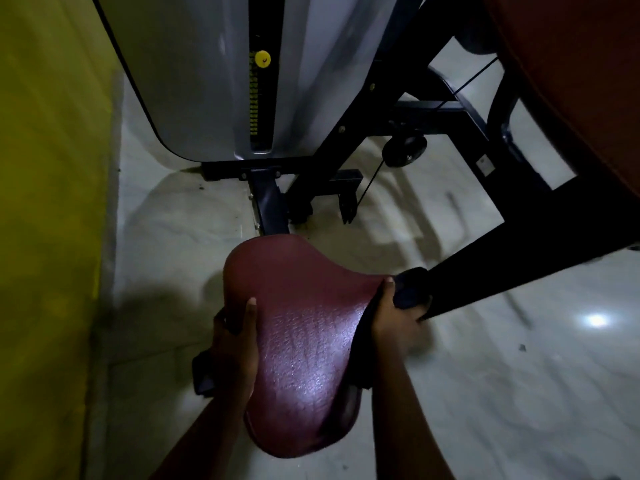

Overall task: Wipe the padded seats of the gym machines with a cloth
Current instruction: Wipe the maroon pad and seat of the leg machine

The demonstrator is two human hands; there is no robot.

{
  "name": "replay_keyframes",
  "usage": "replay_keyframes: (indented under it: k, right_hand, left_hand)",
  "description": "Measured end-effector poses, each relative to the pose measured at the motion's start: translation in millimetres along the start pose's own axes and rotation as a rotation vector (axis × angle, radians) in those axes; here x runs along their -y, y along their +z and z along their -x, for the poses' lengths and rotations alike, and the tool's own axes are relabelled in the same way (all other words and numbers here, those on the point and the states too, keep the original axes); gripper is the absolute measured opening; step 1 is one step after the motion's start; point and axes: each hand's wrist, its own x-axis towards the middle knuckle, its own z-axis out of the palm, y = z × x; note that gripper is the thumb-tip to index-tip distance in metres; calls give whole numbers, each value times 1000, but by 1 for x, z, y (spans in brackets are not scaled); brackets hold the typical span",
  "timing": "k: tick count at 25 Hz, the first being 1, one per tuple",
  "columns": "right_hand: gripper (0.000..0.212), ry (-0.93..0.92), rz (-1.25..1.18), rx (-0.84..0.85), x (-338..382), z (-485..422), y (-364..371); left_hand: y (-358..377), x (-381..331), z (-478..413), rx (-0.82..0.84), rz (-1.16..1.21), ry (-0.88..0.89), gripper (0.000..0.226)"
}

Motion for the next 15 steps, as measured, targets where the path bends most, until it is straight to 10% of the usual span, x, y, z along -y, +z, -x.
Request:
replay_keyframes:
  k: [5, 11, 15]
  right_hand:
    - [87, -308, 461, -15, -51, 91, -11]
    - [81, -231, 299, -31, -26, 58, 4]
    - [80, -531, 494, 2, -81, 109, -19]
  left_hand:
    - [-4, -1, 2, 31, 6, -21, 60]
    - [0, 2, -4, -45, 24, -46, 60]
    - [-1, 3, -3, -44, 39, -29, 61]
